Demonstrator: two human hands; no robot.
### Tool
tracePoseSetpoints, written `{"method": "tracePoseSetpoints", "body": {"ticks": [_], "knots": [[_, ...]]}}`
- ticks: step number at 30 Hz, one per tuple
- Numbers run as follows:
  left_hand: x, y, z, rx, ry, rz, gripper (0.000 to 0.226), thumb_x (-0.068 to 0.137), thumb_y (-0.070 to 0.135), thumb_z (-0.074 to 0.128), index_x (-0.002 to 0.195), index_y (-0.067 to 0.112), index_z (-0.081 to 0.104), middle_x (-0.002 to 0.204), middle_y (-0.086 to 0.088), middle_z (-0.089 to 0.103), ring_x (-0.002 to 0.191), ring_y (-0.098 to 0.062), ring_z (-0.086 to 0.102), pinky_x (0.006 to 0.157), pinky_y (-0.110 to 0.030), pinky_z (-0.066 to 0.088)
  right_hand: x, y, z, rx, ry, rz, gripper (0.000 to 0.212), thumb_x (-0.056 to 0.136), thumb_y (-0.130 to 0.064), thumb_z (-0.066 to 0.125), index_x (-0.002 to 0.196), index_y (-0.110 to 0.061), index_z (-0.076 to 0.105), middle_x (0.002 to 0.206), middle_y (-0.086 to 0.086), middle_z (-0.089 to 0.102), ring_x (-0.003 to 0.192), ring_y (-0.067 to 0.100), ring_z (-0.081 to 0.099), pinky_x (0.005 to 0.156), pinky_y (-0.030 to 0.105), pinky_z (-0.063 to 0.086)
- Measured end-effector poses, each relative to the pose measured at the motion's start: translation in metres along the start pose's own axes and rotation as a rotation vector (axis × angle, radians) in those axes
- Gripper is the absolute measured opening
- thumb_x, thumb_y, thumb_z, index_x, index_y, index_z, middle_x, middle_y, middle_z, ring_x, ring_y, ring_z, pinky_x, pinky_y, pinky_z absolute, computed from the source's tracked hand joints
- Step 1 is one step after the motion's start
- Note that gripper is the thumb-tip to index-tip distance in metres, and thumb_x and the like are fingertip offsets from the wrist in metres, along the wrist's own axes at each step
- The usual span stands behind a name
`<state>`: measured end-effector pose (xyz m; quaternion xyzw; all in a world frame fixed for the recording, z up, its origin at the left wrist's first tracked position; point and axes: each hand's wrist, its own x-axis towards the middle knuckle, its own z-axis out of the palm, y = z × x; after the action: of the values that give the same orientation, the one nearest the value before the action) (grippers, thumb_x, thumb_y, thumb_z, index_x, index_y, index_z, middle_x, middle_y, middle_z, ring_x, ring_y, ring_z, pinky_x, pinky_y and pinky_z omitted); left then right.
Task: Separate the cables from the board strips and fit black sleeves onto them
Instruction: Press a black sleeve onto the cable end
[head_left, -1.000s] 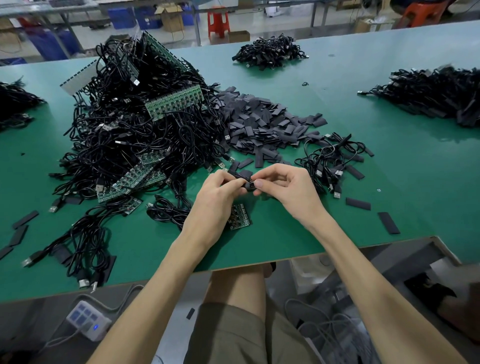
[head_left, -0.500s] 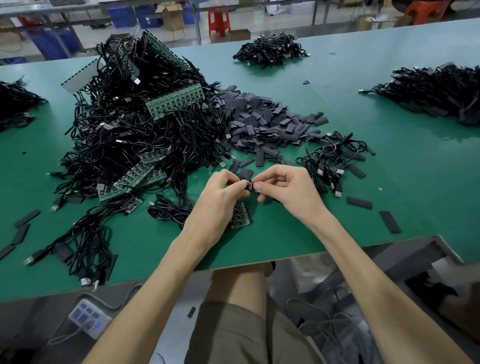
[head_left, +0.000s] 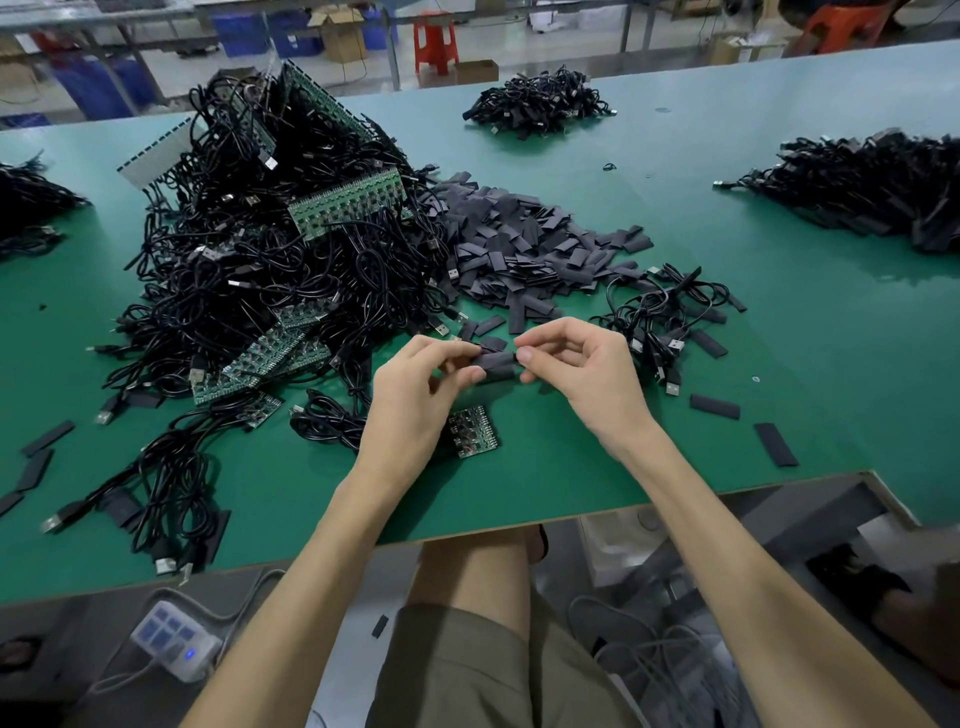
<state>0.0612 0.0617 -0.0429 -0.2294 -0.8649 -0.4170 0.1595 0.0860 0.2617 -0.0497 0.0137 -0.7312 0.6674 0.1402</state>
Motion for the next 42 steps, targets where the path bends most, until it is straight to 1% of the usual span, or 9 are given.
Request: {"method": "tracePoseSetpoints", "body": {"ticks": [2, 7, 10, 15, 24, 29, 34, 40, 42], "knots": [[-0.0001, 0.0001, -0.0003, -0.029, 0.001, -0.011, 0.019, 0.089, 0.019, 0.078, 0.107, 0.014, 0.077, 0.097, 0.004, 0.067, 0.087, 0.0, 0.059, 0.077, -0.009, 0.039, 0.0004, 0.0003, -0.0001, -0.004, -0.005, -0.001, 0.014, 0.089, -0.003, 0.077, 0.092, -0.017, 0.076, 0.082, 0.015, 0.075, 0.072, 0.02, 0.074, 0.074, 0.032, 0.058], [-0.0007, -0.0003, -0.0016, -0.086, 0.021, 0.002, 0.021, 0.086, 0.02, 0.081, 0.106, 0.018, 0.077, 0.099, 0.007, 0.069, 0.091, -0.007, 0.063, 0.077, -0.02, 0.048, 0.0016, 0.002, 0.0001, -0.011, -0.002, -0.001, 0.013, 0.09, -0.002, 0.076, 0.094, -0.014, 0.075, 0.081, 0.014, 0.076, 0.07, 0.019, 0.075, 0.071, 0.025, 0.057], [-0.002, -0.0005, -0.0015, -0.108, 0.003, 0.001, 0.022, 0.084, 0.022, 0.083, 0.105, 0.02, 0.077, 0.097, 0.01, 0.069, 0.09, -0.009, 0.064, 0.075, -0.02, 0.047, 0.0015, 0.0022, 0.0006, -0.023, -0.002, 0.0, 0.013, 0.09, -0.002, 0.075, 0.093, -0.015, 0.075, 0.078, 0.011, 0.075, 0.069, 0.018, 0.074, 0.07, 0.025, 0.056], [-0.0024, -0.0026, -0.0015, -0.115, 0.003, -0.002, 0.021, 0.085, 0.023, 0.083, 0.104, 0.017, 0.077, 0.097, 0.009, 0.069, 0.088, -0.011, 0.064, 0.075, -0.023, 0.049, 0.0005, 0.0005, 0.0009, -0.022, -0.032, 0.001, 0.013, 0.09, 0.0, 0.075, 0.092, -0.013, 0.076, 0.074, 0.007, 0.075, 0.067, 0.018, 0.073, 0.068, 0.025, 0.056], [-0.0024, -0.0063, -0.0014, -0.127, -0.004, 0.017, 0.02, 0.085, 0.023, 0.082, 0.103, 0.016, 0.078, 0.097, 0.008, 0.07, 0.088, -0.011, 0.066, 0.078, -0.022, 0.05, -0.0004, -0.0011, 0.0011, -0.035, -0.078, -0.002, 0.011, 0.09, 0.001, 0.074, 0.093, -0.01, 0.076, 0.072, 0.009, 0.074, 0.065, 0.018, 0.072, 0.067, 0.027, 0.058], [-0.003, -0.0071, -0.001, -0.131, -0.012, 0.022, 0.019, 0.086, 0.024, 0.081, 0.104, 0.018, 0.078, 0.097, 0.009, 0.07, 0.089, -0.013, 0.066, 0.076, -0.018, 0.048, -0.0007, -0.0012, 0.0012, -0.039, -0.098, 0.001, 0.014, 0.091, 0.003, 0.072, 0.093, -0.011, 0.075, 0.072, 0.012, 0.074, 0.066, 0.02, 0.072, 0.068, 0.028, 0.057], [-0.0033, -0.0079, -0.0007, -0.143, -0.016, 0.021, 0.018, 0.086, 0.024, 0.081, 0.103, 0.019, 0.078, 0.097, 0.009, 0.07, 0.089, -0.014, 0.067, 0.075, -0.023, 0.052, -0.0014, -0.0018, 0.0011, -0.05, -0.107, 0.001, 0.017, 0.091, 0.005, 0.071, 0.091, -0.012, 0.074, 0.073, 0.014, 0.073, 0.066, 0.021, 0.072, 0.069, 0.03, 0.058], [-0.0018, -0.0075, -0.0004, -0.142, -0.033, 0.011, 0.018, 0.086, 0.026, 0.081, 0.103, 0.02, 0.078, 0.096, 0.009, 0.07, 0.087, -0.014, 0.066, 0.075, -0.022, 0.051, -0.0015, -0.0038, 0.0002, -0.049, -0.109, 0.015, 0.014, 0.09, 0.008, 0.07, 0.092, -0.005, 0.074, 0.069, 0.012, 0.073, 0.062, 0.018, 0.071, 0.067, 0.028, 0.059], [-0.0016, -0.0072, -0.0001, -0.161, -0.04, -0.001, 0.018, 0.085, 0.027, 0.082, 0.102, 0.02, 0.078, 0.094, 0.01, 0.071, 0.085, -0.013, 0.066, 0.074, -0.021, 0.05, -0.0016, -0.0036, 0.0008, -0.053, -0.1, 0.013, 0.015, 0.09, 0.008, 0.069, 0.092, -0.006, 0.074, 0.07, 0.011, 0.073, 0.062, 0.018, 0.072, 0.067, 0.026, 0.058]]}}
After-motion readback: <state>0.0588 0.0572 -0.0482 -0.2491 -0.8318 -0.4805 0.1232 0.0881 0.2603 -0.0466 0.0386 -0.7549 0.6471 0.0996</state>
